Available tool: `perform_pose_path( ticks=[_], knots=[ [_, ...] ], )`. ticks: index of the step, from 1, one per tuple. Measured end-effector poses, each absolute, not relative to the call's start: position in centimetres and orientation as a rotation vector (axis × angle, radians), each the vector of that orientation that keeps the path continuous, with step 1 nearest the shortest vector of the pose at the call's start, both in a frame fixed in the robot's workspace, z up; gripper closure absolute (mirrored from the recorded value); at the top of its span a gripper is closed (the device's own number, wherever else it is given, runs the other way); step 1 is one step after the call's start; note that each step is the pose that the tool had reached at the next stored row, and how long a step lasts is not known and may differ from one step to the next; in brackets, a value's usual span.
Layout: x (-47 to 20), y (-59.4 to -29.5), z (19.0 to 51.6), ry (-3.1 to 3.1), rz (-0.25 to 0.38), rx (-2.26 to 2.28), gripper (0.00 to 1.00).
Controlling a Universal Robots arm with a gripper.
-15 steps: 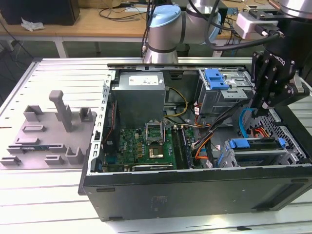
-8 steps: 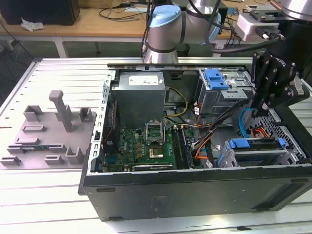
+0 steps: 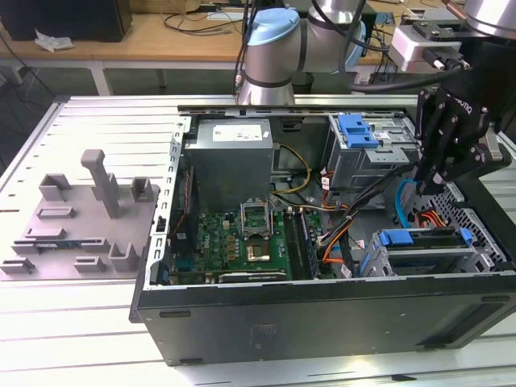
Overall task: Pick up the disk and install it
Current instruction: 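Insert the second disk wire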
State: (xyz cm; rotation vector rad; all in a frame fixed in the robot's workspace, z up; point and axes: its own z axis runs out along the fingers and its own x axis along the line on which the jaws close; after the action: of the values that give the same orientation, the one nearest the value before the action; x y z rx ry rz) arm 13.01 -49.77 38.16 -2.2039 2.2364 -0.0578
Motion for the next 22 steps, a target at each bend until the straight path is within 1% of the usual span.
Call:
perform_pose_path(
  ticks=[15,16,18,22],
  knots=[
    [12.84,-49.79,37.96,2.281,-0.058,-2.159,0.69],
    [12.82,-49.79,37.95,2.281,-0.058,-2.159,0.71],
    [12.79,-49.79,37.95,2.281,-0.058,-2.159,0.84],
    [12.78,-49.79,37.95,2.281,-0.058,-2.159,0.84]
  ],
)
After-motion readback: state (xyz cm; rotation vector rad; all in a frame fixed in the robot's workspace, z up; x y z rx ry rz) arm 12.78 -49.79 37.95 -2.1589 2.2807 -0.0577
